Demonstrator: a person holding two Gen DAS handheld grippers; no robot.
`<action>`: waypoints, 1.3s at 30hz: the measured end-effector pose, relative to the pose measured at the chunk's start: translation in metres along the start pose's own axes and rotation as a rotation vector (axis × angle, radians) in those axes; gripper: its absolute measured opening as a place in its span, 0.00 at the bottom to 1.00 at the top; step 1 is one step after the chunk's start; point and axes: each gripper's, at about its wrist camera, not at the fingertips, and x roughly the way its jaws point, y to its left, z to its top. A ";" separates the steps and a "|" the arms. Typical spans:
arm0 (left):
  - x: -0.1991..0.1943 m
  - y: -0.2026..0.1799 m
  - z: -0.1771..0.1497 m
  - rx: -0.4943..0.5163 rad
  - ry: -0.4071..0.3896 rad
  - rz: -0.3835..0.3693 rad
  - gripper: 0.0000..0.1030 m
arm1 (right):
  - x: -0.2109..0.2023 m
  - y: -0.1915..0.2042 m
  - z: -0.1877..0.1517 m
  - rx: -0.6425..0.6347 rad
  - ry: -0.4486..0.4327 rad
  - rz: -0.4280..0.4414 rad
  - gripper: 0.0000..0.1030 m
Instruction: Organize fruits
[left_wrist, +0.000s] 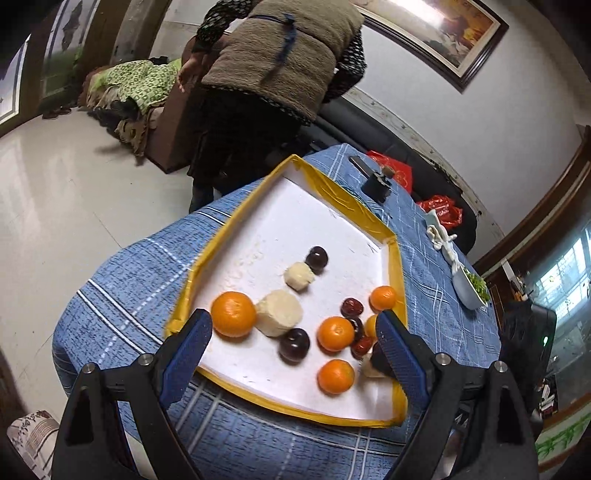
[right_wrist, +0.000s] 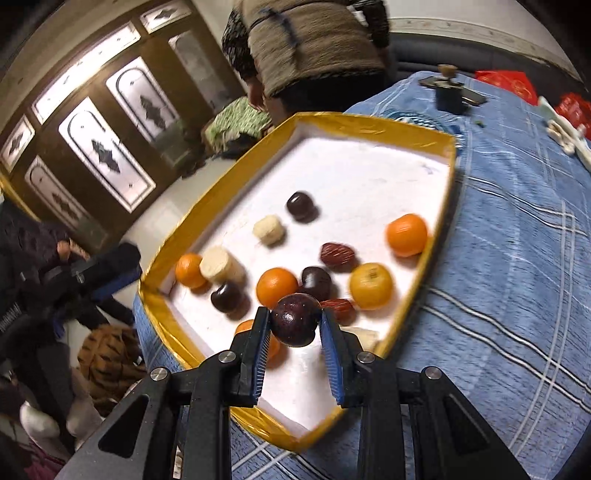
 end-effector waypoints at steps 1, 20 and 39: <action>0.001 0.002 0.000 -0.001 0.001 0.002 0.87 | 0.004 0.004 -0.001 -0.016 0.007 -0.006 0.31; -0.033 -0.068 -0.023 0.269 -0.311 0.334 0.88 | -0.069 -0.006 -0.037 0.050 -0.248 -0.108 0.73; -0.086 -0.112 -0.054 0.269 -0.607 0.432 1.00 | -0.094 0.006 -0.078 -0.029 -0.349 -0.215 0.85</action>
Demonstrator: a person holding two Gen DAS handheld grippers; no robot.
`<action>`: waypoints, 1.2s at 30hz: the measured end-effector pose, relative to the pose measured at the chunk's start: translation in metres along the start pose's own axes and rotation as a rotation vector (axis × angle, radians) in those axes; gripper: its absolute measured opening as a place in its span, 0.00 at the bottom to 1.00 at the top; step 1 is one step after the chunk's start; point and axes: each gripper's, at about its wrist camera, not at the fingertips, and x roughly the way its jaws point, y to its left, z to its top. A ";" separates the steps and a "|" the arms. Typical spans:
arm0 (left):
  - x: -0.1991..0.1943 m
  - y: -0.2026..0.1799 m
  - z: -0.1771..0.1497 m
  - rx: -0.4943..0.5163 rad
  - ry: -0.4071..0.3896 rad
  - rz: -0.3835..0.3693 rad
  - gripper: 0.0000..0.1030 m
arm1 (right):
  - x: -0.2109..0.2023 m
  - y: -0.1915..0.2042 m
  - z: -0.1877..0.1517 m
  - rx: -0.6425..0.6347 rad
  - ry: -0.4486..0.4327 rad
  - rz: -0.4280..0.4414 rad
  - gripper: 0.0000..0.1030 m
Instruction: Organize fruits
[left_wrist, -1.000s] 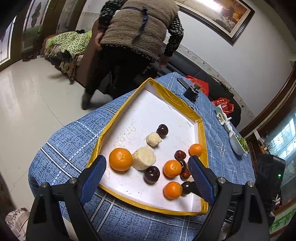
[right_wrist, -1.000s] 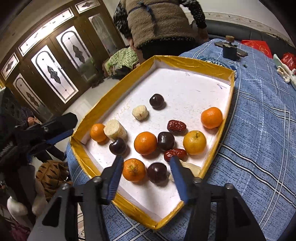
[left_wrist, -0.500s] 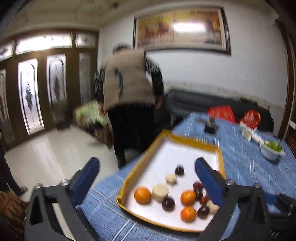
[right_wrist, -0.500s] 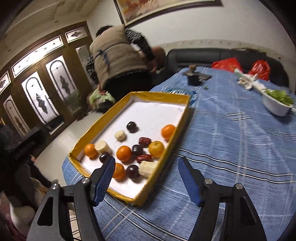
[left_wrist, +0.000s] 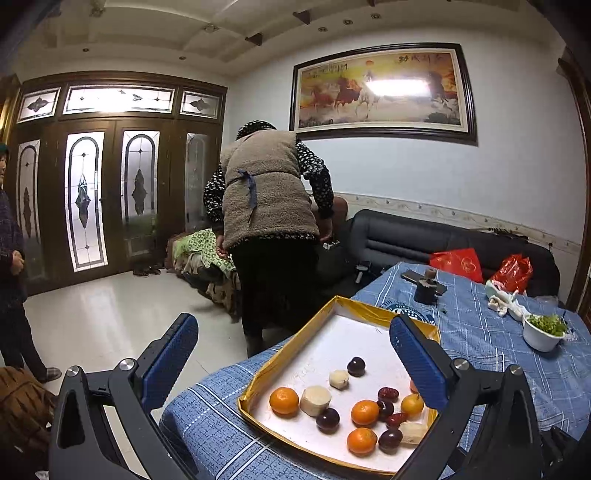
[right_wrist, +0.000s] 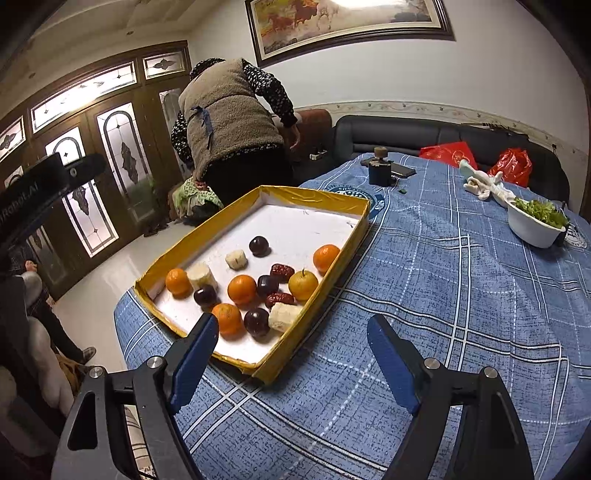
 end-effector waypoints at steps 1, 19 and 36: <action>0.002 -0.002 -0.002 0.009 0.019 -0.008 1.00 | 0.000 0.000 -0.001 0.001 0.001 0.003 0.85; 0.033 -0.028 -0.028 0.112 0.198 -0.105 1.00 | 0.014 0.020 -0.009 -0.069 0.036 -0.027 0.91; 0.036 -0.024 -0.034 0.134 0.218 -0.072 1.00 | 0.023 0.018 -0.011 -0.070 0.081 -0.123 0.92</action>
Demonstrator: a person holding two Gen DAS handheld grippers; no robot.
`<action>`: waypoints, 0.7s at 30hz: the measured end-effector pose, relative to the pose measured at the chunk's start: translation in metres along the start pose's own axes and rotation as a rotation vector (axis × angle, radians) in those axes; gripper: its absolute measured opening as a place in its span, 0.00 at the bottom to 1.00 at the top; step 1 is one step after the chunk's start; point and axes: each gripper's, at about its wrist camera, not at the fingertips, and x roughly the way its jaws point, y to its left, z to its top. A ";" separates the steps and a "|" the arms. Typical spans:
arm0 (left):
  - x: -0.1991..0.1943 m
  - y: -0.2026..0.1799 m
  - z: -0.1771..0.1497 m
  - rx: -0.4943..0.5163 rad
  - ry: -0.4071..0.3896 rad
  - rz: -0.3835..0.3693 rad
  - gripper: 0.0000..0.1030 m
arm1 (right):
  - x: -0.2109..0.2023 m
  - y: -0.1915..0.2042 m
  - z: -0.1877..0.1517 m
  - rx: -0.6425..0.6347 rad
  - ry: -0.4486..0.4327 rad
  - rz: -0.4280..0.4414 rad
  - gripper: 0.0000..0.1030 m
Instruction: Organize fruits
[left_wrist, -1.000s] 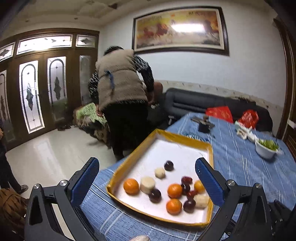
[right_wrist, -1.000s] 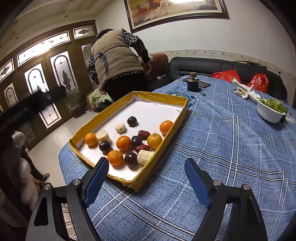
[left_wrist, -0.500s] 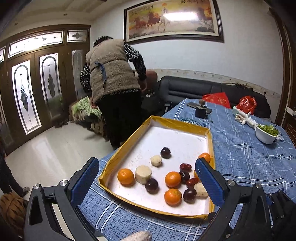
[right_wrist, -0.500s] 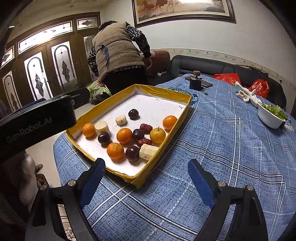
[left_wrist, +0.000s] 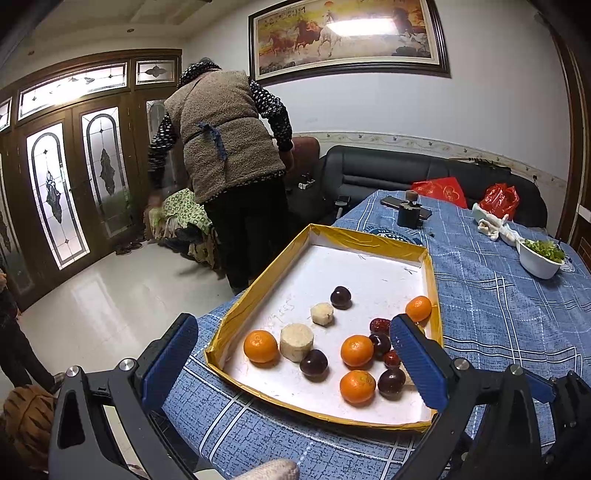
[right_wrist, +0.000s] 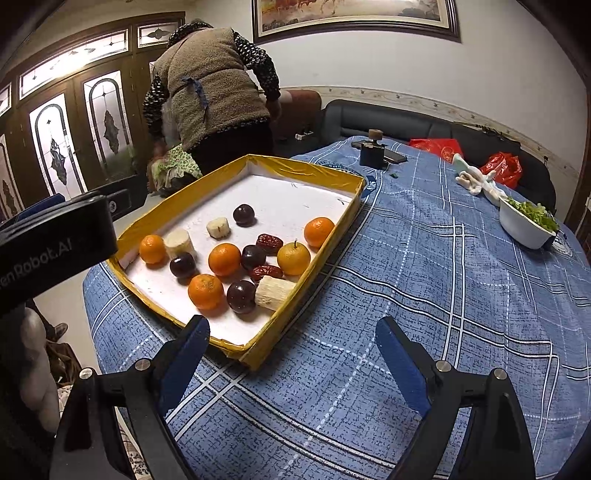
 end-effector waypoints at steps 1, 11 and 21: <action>0.000 -0.001 0.000 0.002 -0.002 0.001 1.00 | 0.000 0.000 -0.001 -0.003 0.000 0.001 0.92; 0.001 -0.015 -0.002 0.043 0.012 0.001 1.00 | -0.004 -0.004 -0.002 0.005 -0.011 0.016 0.92; -0.003 -0.019 -0.003 0.059 0.023 0.031 1.00 | -0.012 -0.003 -0.003 0.006 -0.029 0.030 0.92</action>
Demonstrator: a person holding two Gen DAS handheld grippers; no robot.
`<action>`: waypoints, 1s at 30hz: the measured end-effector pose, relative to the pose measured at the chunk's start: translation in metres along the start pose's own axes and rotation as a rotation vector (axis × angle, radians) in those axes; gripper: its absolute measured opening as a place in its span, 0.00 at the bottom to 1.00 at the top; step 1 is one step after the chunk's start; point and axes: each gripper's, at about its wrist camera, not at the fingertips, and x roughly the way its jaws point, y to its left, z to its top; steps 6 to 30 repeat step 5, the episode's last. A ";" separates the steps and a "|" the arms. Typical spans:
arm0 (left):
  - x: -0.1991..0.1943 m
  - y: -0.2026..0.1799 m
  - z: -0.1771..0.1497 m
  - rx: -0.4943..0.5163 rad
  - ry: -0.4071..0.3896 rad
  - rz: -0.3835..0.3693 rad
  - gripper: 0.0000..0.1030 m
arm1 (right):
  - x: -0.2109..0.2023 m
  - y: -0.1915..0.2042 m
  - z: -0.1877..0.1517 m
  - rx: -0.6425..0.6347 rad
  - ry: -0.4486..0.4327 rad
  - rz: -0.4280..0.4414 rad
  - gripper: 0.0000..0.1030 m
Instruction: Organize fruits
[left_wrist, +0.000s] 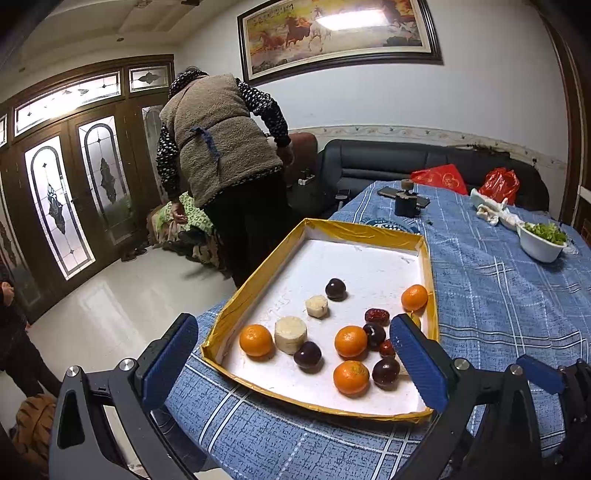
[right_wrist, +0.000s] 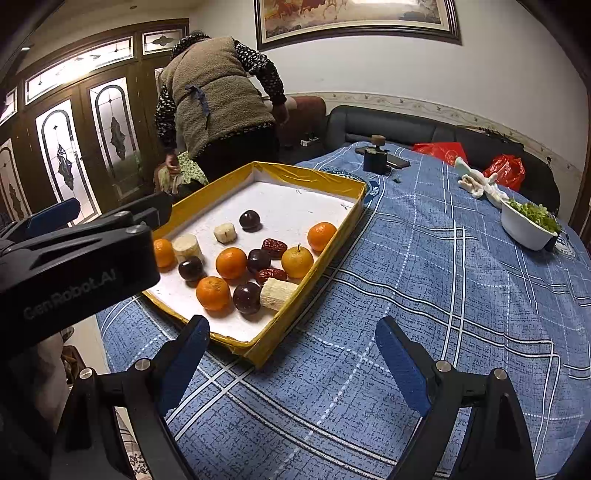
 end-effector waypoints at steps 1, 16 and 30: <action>-0.001 -0.001 0.000 0.002 0.002 -0.001 1.00 | -0.001 -0.001 0.000 0.003 -0.003 -0.001 0.92; -0.009 -0.008 0.000 0.017 -0.005 -0.014 1.00 | -0.008 -0.009 -0.001 0.030 -0.014 -0.008 0.92; -0.009 -0.008 0.000 0.017 -0.005 -0.014 1.00 | -0.008 -0.009 -0.001 0.030 -0.014 -0.008 0.92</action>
